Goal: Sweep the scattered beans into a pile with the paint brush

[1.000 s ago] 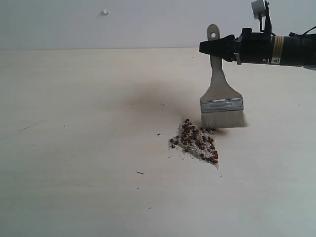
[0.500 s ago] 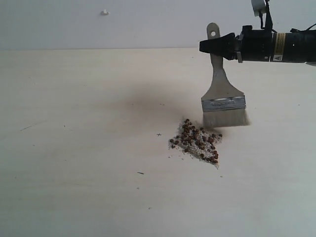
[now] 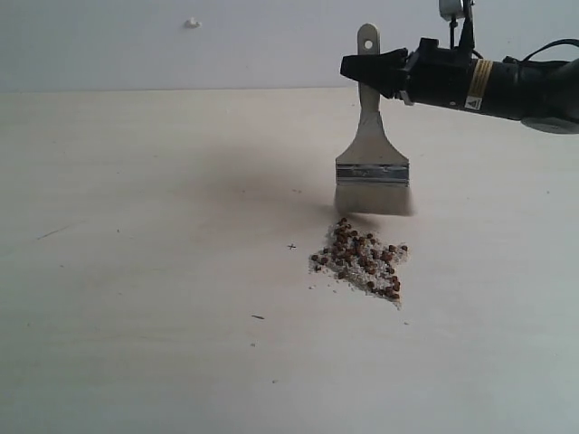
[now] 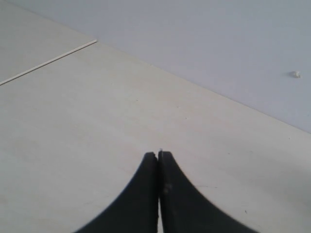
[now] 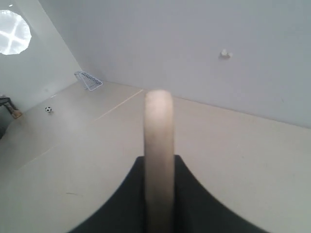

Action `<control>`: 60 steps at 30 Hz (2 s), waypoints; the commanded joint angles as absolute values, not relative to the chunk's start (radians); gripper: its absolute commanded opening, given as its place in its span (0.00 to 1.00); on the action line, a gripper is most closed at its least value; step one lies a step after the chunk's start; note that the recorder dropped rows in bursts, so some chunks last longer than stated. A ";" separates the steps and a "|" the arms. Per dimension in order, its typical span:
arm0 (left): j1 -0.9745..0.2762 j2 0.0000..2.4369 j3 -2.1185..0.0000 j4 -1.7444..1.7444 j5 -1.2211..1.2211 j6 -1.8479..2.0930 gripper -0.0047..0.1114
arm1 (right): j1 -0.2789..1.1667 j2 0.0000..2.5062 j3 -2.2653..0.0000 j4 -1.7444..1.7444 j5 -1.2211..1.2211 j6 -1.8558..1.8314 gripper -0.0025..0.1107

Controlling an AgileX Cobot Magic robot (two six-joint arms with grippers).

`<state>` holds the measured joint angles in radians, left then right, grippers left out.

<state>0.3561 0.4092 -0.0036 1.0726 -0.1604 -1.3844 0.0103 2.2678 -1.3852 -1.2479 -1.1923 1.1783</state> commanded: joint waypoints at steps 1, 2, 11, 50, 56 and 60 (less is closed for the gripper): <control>0.360 0.407 0.000 1.066 -0.158 -1.382 0.04 | 0.011 2.281 -1.394 -1.227 -1.190 1.148 0.02; 0.360 0.407 0.000 1.066 -0.158 -1.382 0.04 | 0.011 2.282 -1.394 -1.227 -1.180 1.150 0.02; 0.360 0.407 0.000 1.066 -0.158 -1.382 0.04 | 0.011 2.282 -1.394 -1.326 -1.195 1.301 0.02; 0.360 0.407 0.000 1.066 -0.158 -1.382 0.04 | 0.023 2.210 -1.385 -1.398 -1.184 1.205 0.02; 0.360 0.407 0.000 1.066 -0.158 -1.382 0.04 | 0.015 2.192 -1.385 -1.388 -1.160 1.237 0.02; 0.360 0.407 0.000 1.066 -0.158 -1.382 0.04 | 0.015 2.177 -1.391 -1.417 -1.152 1.243 0.02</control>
